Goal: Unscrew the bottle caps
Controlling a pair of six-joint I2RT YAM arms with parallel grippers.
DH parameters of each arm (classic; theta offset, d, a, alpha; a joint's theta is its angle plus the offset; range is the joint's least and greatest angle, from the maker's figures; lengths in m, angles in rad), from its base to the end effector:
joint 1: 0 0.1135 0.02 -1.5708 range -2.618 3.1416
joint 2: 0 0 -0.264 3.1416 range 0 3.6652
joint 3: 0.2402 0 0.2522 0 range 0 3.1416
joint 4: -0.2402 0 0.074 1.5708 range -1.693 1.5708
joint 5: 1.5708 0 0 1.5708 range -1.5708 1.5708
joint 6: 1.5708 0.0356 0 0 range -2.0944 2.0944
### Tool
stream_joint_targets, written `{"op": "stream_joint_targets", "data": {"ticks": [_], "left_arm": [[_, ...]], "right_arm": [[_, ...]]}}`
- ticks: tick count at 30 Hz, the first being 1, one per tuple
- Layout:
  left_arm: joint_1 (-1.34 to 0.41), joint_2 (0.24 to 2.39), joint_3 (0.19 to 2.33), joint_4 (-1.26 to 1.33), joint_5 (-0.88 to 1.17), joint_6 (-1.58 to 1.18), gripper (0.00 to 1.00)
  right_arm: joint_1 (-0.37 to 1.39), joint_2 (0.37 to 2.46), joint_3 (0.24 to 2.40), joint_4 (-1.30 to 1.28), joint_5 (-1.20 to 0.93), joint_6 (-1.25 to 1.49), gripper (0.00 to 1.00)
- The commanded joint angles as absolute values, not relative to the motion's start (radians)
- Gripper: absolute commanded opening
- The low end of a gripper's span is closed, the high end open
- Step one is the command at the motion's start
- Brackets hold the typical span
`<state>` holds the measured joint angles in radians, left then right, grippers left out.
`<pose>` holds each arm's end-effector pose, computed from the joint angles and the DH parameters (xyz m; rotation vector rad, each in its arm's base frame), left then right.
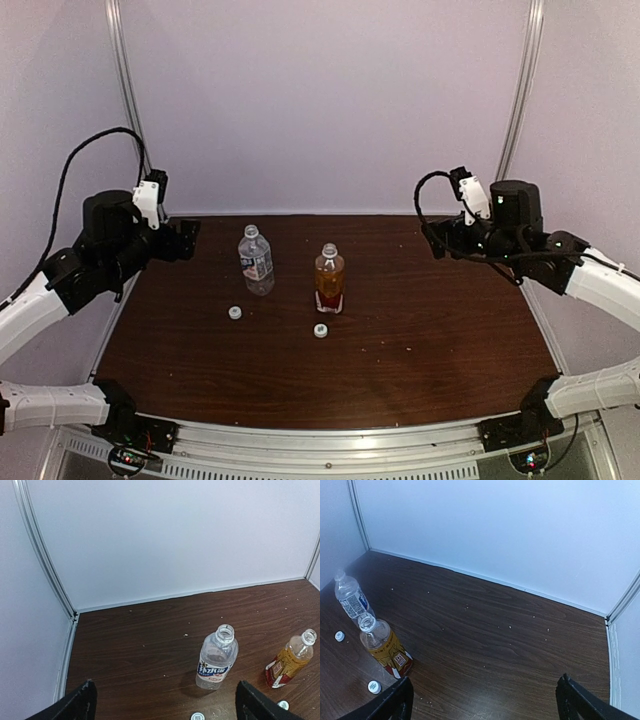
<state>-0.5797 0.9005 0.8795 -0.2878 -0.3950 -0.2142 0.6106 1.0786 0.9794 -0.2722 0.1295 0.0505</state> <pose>0.1781 -0.1003 0.3427 0.0698 1.8576 -0.1801 0.2048 0.1377 0.3419 -0.4559 1.8978 0.3131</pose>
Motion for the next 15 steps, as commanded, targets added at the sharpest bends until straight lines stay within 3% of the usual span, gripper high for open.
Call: {"op": "stream_joint_targets", "data": {"ticks": [1, 15], "left_arm": [[-0.555, 0.885, 0.890, -0.244, -0.368, -0.164, 0.98], [-0.549, 0.745, 0.717, -0.093, -0.277, -0.123, 0.98]], "right_arm": [[0.606, 1.031, 0.920, -0.229, 0.217, 0.056, 1.00], [0.606, 0.962, 0.909, -0.264, 0.256, 0.036, 1.00]]}}
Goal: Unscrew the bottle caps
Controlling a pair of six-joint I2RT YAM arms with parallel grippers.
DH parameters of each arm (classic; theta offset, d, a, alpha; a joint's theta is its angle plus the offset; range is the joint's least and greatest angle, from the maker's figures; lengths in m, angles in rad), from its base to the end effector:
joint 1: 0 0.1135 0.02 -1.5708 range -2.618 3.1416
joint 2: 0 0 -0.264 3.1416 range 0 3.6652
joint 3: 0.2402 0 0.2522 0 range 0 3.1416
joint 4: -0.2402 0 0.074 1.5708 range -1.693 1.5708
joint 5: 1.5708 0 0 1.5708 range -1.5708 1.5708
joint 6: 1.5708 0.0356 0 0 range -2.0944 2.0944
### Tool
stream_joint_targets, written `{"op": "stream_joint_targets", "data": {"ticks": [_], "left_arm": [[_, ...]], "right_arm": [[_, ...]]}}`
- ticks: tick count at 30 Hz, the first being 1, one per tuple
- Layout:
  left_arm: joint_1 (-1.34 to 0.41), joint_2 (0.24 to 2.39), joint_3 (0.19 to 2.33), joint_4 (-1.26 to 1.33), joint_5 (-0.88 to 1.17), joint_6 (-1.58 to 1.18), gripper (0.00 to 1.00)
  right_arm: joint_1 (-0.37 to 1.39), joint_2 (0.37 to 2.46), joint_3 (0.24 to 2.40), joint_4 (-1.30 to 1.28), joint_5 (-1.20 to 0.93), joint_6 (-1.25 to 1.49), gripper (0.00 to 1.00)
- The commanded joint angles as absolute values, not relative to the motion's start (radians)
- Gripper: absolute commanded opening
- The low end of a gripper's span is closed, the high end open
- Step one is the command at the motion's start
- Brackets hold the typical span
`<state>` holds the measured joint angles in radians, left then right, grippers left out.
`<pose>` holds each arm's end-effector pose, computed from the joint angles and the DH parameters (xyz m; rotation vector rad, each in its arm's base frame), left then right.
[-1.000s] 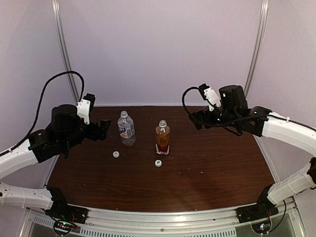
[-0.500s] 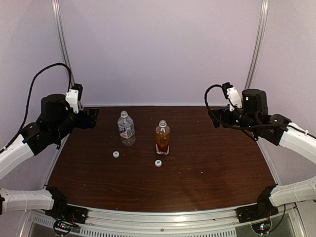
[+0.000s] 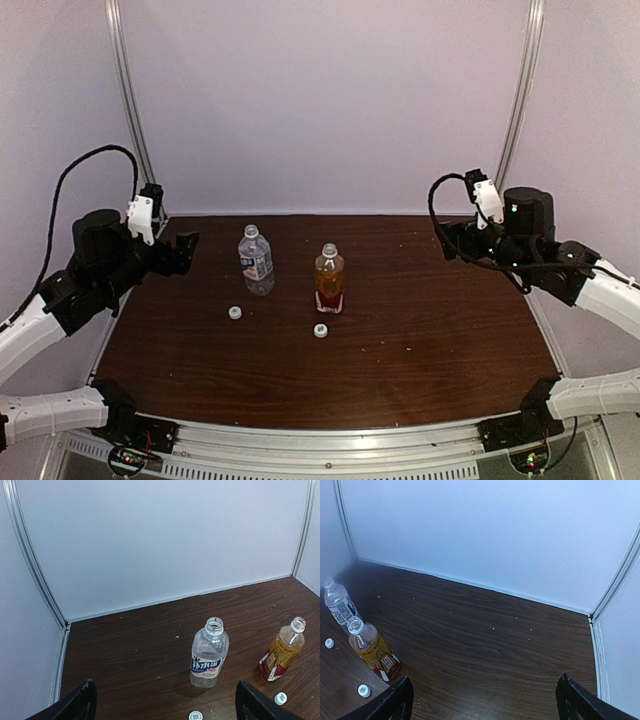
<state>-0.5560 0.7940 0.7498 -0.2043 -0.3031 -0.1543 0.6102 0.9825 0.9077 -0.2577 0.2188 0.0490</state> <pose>0.1644 -0.0897 0.3243 0.1496 1.8075 -0.2293 0.1889 0.1226 0.3391 -0.3825 1.8634 0.2403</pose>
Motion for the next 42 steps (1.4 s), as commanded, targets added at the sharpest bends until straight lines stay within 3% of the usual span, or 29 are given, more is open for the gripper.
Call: {"op": "stream_joint_targets", "data": {"ticks": [1, 42], "left_arm": [[-0.549, 0.739, 0.711, -0.092, -0.280, -0.118, 0.98], [-0.549, 0.731, 0.752, -0.188, -0.278, -0.124, 0.98]], "right_arm": [[0.606, 0.960, 0.905, -0.260, 0.257, 0.035, 1.00], [0.606, 0.953, 0.872, -0.220, 0.219, 0.044, 1.00]]}}
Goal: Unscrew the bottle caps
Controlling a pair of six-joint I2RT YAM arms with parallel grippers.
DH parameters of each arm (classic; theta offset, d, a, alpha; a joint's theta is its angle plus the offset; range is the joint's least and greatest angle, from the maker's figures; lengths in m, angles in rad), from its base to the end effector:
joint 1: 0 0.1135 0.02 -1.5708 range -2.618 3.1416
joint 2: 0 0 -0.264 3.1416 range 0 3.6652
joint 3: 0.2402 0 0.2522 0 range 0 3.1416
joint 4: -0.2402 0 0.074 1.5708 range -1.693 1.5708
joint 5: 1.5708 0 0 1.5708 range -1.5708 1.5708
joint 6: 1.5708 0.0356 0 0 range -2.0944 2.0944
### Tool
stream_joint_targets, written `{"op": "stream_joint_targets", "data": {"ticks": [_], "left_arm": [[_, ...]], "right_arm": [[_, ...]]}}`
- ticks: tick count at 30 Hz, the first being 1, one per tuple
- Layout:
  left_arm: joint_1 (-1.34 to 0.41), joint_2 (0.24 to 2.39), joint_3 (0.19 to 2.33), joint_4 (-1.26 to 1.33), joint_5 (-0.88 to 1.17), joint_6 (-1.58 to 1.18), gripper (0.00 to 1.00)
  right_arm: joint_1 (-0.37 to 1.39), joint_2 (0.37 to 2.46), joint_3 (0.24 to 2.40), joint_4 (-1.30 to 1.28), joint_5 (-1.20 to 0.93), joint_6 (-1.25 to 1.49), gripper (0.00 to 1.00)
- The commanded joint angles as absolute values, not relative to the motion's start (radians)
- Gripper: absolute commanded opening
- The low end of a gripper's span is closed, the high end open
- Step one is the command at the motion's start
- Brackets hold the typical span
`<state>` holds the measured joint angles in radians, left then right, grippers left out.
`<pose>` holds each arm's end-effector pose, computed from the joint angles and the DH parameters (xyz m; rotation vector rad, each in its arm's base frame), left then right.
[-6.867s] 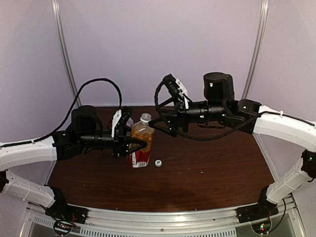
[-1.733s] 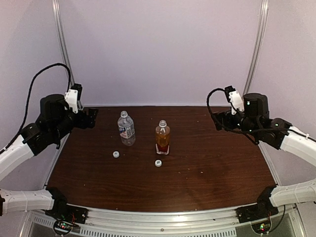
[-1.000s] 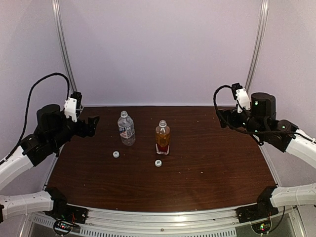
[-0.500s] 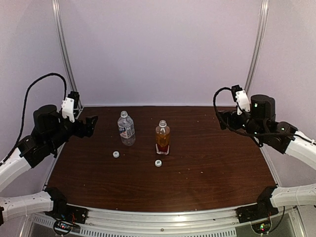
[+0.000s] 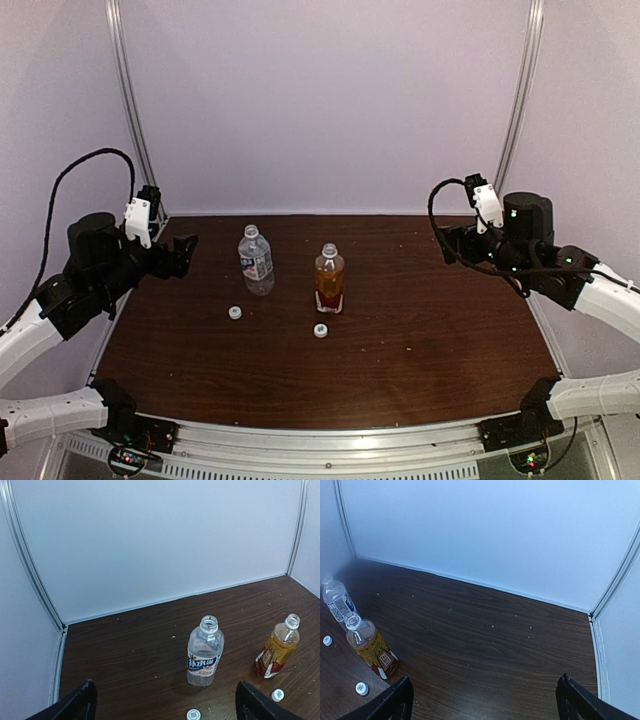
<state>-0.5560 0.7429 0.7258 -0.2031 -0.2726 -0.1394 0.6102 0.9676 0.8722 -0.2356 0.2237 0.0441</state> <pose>0.1556 -0.0854 0.3242 0.1767 1.7812 -0.2561 0.1870 0.1211 0.3320 -0.3831 1.8609 0.2329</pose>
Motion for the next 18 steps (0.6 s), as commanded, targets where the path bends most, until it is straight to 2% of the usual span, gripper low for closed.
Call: {"op": "stream_joint_targets", "data": {"ticks": [1, 18], "left_arm": [[-0.549, 0.730, 0.751, -0.187, -0.281, -0.123, 0.98], [-0.549, 0.725, 0.750, -0.187, -0.271, -0.119, 0.98]], "right_arm": [[0.606, 0.954, 0.875, -0.222, 0.220, 0.044, 1.00], [0.605, 0.949, 0.874, -0.218, 0.230, 0.046, 1.00]]}}
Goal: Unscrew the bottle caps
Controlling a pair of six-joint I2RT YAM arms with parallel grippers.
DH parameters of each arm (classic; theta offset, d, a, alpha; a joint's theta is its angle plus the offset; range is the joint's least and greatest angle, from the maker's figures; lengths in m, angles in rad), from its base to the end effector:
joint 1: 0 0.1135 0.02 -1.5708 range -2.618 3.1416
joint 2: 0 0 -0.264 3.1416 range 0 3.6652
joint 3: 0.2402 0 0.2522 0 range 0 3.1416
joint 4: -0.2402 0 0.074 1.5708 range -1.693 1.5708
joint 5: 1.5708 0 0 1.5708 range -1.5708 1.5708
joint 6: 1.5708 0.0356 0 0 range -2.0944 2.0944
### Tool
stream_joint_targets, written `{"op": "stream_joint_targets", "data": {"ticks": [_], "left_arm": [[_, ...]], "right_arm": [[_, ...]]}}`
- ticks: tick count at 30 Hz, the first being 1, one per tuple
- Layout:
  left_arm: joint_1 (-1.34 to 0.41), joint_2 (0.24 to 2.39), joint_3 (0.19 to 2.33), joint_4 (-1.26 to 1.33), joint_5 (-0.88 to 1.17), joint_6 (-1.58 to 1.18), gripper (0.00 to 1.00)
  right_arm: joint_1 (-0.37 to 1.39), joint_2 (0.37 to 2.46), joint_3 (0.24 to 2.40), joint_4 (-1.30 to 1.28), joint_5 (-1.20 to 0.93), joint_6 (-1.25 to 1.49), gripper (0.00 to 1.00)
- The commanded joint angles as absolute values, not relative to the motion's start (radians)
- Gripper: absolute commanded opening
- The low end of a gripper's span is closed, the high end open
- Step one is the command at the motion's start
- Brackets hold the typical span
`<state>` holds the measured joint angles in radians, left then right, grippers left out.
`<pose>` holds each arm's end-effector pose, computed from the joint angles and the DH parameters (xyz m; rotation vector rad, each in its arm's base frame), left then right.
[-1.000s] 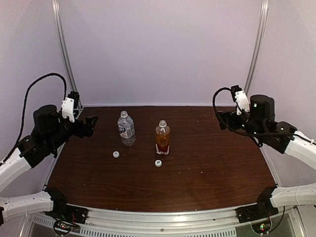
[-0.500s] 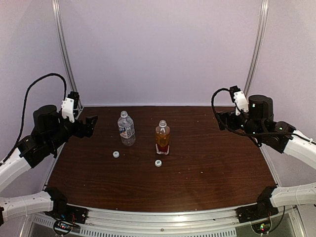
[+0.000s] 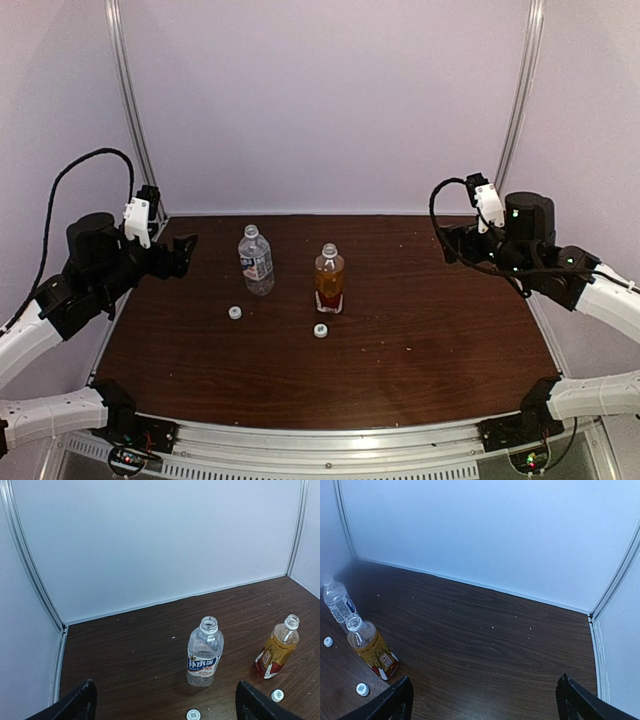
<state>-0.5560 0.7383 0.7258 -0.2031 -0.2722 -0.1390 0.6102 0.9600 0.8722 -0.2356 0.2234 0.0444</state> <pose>0.1547 -0.0849 0.3249 0.1760 1.7769 -0.2578 0.1856 0.1201 0.3335 -0.3804 1.8541 0.2360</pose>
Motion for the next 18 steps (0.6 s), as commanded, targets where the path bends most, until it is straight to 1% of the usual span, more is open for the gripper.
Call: {"op": "stream_joint_targets", "data": {"ticks": [1, 18], "left_arm": [[-0.549, 0.721, 0.749, -0.187, -0.278, -0.118, 0.97], [-0.548, 0.726, 0.749, -0.189, -0.272, -0.117, 0.98]], "right_arm": [[0.605, 0.952, 0.875, -0.222, 0.231, 0.046, 1.00], [0.606, 0.965, 0.877, -0.228, 0.241, 0.054, 1.00]]}}
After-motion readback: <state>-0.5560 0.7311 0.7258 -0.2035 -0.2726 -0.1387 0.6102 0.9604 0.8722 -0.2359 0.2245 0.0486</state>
